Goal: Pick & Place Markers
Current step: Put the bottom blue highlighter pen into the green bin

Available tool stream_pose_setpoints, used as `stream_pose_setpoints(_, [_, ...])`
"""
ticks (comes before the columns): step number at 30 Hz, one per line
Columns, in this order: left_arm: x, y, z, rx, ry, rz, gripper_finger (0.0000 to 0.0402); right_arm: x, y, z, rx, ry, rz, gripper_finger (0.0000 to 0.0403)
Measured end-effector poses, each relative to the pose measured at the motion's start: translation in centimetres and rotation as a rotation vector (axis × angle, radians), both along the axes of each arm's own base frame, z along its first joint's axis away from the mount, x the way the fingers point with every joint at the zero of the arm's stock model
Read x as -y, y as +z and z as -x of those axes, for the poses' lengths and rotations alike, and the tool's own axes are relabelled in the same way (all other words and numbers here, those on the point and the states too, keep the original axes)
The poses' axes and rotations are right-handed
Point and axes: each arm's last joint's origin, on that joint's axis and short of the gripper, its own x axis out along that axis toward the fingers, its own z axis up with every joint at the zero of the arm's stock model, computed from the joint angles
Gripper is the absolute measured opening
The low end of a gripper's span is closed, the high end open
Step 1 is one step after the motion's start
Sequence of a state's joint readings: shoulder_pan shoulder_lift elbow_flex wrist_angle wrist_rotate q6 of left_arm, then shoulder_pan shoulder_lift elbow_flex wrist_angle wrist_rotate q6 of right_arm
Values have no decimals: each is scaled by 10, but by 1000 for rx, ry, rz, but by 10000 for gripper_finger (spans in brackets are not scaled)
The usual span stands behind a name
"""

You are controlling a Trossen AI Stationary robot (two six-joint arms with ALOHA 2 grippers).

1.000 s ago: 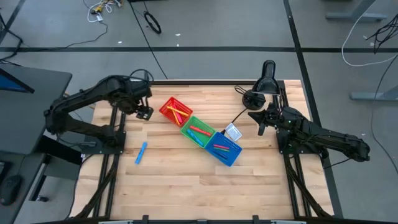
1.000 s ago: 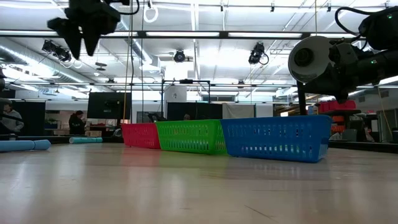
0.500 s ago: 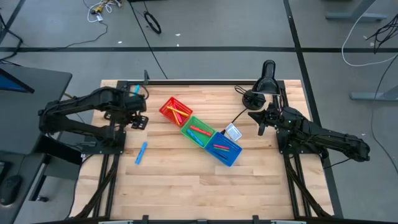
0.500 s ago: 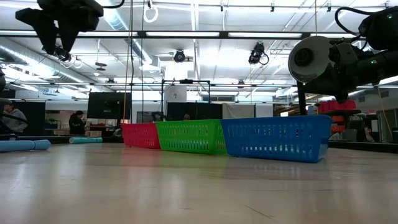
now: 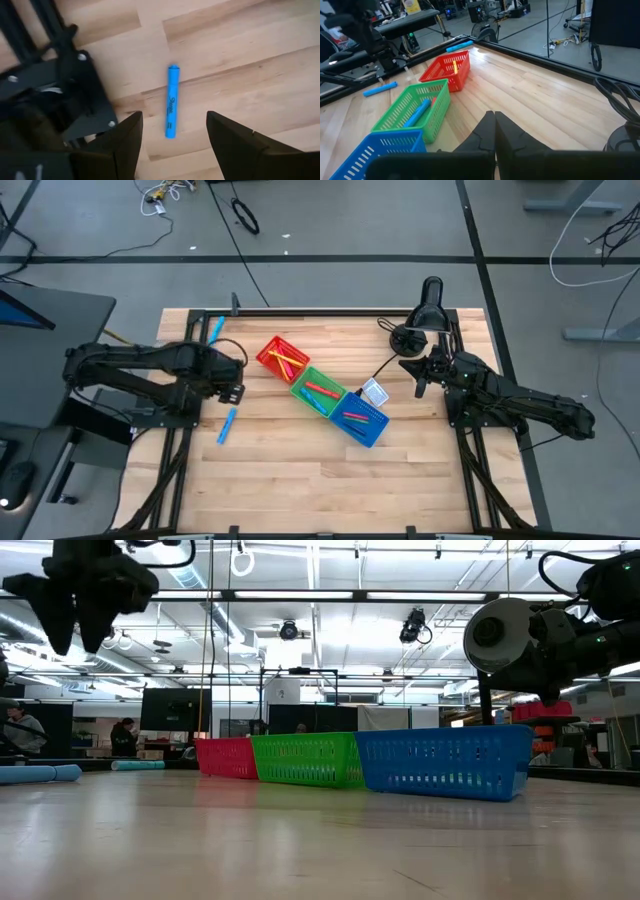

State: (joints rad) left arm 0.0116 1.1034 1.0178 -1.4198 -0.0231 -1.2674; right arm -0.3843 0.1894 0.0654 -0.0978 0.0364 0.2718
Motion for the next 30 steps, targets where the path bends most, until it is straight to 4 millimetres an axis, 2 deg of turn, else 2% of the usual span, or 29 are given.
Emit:
stream_pose_setpoints(10, [19, -46, 4, -63, 37, 65, 225, 0, 0, 0, 0, 0, 0, 0])
stream_pose_setpoints(30, [40, -113, 10, -39, 37, 43, 225, 0, 0, 0, 0, 0, 0, 0])
